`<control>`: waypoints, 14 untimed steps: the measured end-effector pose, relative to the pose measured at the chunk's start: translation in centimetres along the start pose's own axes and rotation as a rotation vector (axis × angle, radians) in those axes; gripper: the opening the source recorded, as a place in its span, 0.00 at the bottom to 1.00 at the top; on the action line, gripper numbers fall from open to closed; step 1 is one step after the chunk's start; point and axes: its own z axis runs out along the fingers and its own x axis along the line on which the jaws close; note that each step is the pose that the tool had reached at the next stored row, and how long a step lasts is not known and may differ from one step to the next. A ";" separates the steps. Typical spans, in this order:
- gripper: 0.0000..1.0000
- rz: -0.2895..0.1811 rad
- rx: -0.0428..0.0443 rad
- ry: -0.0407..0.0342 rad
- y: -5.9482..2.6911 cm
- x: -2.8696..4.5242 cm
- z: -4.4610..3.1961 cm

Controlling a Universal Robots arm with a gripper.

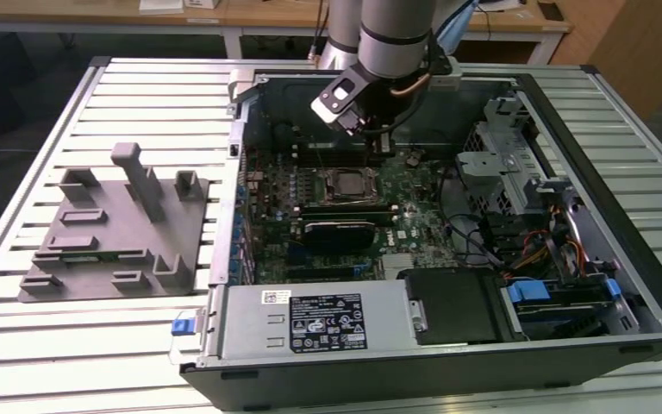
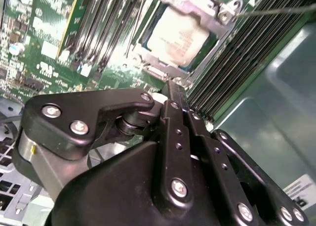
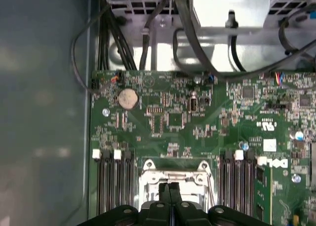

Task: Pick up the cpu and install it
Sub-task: 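Close the cpu cover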

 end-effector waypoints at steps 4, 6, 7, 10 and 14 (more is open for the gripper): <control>0.11 0.000 0.0000 -0.0001 -0.76 -0.13 0.05; 0.11 0.000 0.0000 0.0000 -1.06 -0.25 0.10; 0.11 0.000 0.0000 -0.0001 -1.18 -0.32 0.13; 0.11 0.001 -0.0001 -0.0004 -1.51 -0.42 0.26; 0.11 0.003 -0.0002 -0.0013 -2.08 -0.45 0.52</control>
